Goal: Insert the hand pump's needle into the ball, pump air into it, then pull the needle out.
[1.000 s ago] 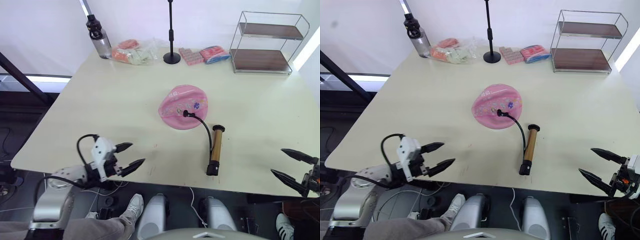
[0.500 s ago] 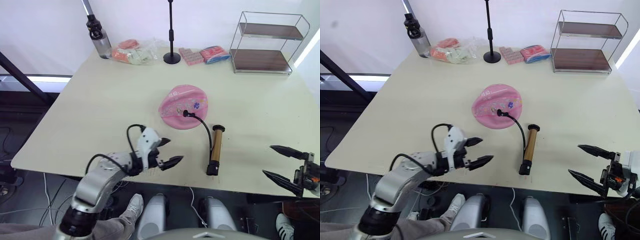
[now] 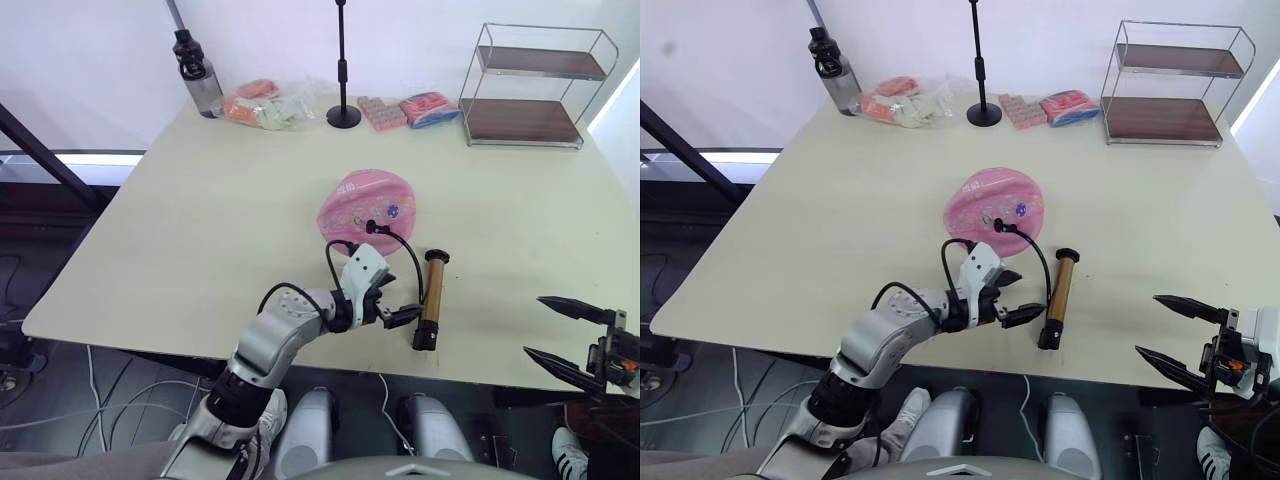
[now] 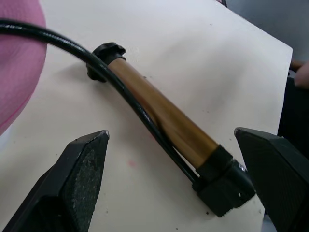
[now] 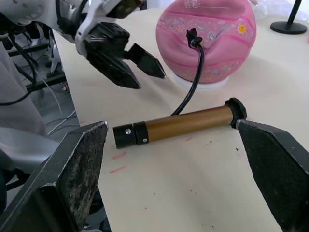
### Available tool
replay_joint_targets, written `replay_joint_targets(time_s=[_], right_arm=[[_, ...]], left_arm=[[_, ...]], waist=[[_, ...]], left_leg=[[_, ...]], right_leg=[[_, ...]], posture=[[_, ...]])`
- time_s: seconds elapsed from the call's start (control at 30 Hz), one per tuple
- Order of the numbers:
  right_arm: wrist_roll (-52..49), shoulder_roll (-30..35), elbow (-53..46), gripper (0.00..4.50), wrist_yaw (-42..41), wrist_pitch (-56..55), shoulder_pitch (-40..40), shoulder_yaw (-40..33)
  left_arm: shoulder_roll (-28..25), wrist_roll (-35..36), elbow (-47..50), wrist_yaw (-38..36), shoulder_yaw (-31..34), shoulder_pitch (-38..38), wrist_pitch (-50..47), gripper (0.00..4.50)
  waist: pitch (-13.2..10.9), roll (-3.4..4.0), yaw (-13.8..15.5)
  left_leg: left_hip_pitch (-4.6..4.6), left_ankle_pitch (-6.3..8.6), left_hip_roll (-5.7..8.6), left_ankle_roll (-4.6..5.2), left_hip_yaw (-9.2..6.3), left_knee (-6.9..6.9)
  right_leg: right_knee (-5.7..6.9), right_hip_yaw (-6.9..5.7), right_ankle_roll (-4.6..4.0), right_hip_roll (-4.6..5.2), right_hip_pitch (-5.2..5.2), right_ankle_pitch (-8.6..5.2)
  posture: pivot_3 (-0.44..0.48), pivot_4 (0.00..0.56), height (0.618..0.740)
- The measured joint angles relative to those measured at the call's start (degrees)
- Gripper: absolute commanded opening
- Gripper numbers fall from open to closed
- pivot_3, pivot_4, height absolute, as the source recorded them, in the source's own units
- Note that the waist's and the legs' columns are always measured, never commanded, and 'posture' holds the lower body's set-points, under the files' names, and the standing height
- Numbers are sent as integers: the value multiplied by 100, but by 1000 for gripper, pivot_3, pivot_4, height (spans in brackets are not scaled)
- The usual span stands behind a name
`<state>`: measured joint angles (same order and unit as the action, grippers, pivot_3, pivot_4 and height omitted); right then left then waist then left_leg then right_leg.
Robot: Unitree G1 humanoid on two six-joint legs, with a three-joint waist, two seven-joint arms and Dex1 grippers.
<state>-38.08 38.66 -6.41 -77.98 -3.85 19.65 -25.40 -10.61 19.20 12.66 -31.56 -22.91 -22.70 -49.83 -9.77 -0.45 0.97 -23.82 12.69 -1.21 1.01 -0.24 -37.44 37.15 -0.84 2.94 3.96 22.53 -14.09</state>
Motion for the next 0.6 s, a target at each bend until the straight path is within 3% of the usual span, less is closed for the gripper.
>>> replay_joint_targets(time_s=[0.13, 0.27, 0.6], right_arm=[[6, -13, -7, 4500, 16, -10, 30, 0], [65, -60, -11, 4500, 50, -62, 83, -3], [115, -79, -24, 4500, 87, -145, 84, -3]], left_arm=[[90, -64, -106, 80, -123, -115, -95, 4423], [687, -324, -668, 587, -355, -472, -525, 4423], [823, -753, -840, 939, -805, -540, -847, 4423]], waist=[[0, 0, -21], [1, 1, -14], [1, 2, -16]], left_leg=[[3, 1, 0, 1, -1, 1], [2, 1, 0, 1, 3, 2], [3, 1, -1, 1, 0, 2]], right_leg=[[0, 16, 7, -1, 2, 4], [0, 14, 20, -5, 3, 12], [0, 15, 10, -5, 4, 6]], posture=[[0, 150, 740], [0, 150, 740], [0, 150, 740]])
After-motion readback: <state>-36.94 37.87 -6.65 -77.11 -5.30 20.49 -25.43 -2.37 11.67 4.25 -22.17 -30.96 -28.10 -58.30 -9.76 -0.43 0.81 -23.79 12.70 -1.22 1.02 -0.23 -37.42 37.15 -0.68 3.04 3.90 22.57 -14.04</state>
